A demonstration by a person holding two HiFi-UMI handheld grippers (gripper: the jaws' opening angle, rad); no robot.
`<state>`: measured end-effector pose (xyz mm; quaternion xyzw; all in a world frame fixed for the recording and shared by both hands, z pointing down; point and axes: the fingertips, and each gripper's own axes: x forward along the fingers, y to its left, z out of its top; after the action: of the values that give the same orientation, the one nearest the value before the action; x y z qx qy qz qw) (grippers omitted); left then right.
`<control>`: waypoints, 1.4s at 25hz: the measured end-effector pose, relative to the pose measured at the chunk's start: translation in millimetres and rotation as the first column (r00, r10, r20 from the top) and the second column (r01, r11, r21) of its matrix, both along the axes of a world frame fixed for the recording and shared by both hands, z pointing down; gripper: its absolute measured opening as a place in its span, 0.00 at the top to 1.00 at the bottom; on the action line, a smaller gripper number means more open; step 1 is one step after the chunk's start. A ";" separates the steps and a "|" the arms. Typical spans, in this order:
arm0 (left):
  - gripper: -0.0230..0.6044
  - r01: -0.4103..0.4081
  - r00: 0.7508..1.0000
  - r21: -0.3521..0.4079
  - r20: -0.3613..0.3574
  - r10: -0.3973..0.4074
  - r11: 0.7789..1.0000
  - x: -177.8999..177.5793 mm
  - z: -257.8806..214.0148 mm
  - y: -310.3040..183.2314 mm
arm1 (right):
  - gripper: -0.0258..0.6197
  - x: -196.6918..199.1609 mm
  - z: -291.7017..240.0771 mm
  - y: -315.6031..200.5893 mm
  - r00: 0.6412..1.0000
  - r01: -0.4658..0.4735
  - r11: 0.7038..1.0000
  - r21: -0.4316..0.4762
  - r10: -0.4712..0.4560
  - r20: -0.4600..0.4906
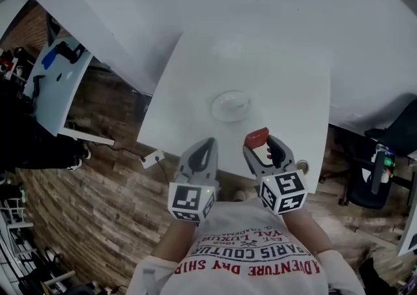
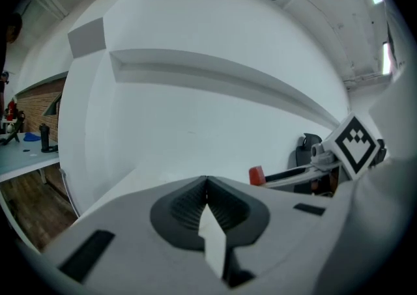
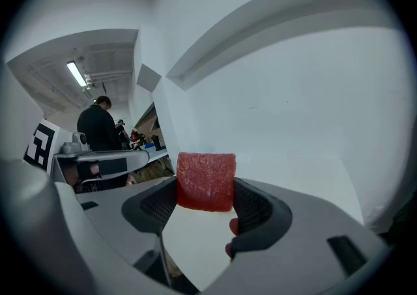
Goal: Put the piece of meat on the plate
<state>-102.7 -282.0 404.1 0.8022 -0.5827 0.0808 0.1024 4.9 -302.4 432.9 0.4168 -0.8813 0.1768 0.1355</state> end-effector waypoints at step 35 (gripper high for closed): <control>0.95 -0.318 0.948 -0.278 -0.112 0.298 0.906 -89.8 125.6 -190.7 | 0.55 -86.4 195.8 -161.0 0.877 -0.230 0.864 -0.448 -0.016 -0.481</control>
<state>-192.5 -472.7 529.7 0.8623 -0.4265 0.1544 0.2251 -81.5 -463.4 628.7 0.4484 -0.7222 0.2964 0.4354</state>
